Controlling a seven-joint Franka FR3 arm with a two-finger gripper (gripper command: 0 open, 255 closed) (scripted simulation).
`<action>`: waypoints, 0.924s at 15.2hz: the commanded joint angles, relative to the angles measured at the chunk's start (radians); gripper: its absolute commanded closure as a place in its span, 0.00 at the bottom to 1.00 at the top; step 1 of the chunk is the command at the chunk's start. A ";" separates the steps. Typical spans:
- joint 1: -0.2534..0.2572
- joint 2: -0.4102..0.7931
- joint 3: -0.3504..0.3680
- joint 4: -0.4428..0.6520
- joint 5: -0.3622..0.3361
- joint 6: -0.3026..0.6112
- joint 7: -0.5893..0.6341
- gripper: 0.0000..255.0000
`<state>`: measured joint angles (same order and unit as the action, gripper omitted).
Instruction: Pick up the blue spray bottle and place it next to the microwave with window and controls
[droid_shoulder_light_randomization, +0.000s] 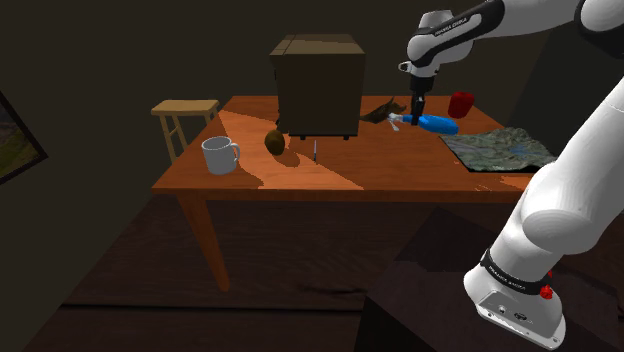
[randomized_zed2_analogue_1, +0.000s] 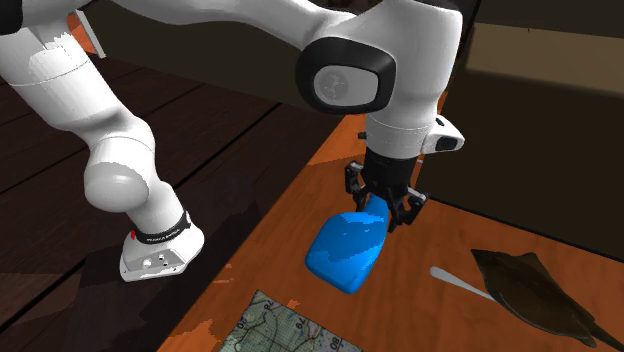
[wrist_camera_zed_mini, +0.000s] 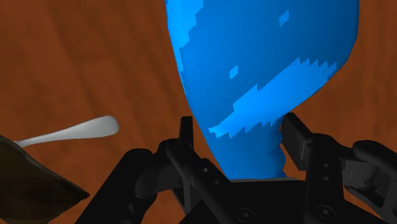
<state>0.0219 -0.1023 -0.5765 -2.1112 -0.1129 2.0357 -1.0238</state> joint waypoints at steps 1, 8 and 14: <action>0.001 -0.012 0.003 0.014 -0.006 -0.025 0.005 1.00; 0.003 -0.035 0.011 0.088 -0.014 -0.119 0.009 1.00; 0.006 -0.045 0.017 0.159 -0.015 -0.200 0.008 1.00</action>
<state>0.0264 -0.1476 -0.5608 -1.9663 -0.1289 1.8507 -1.0163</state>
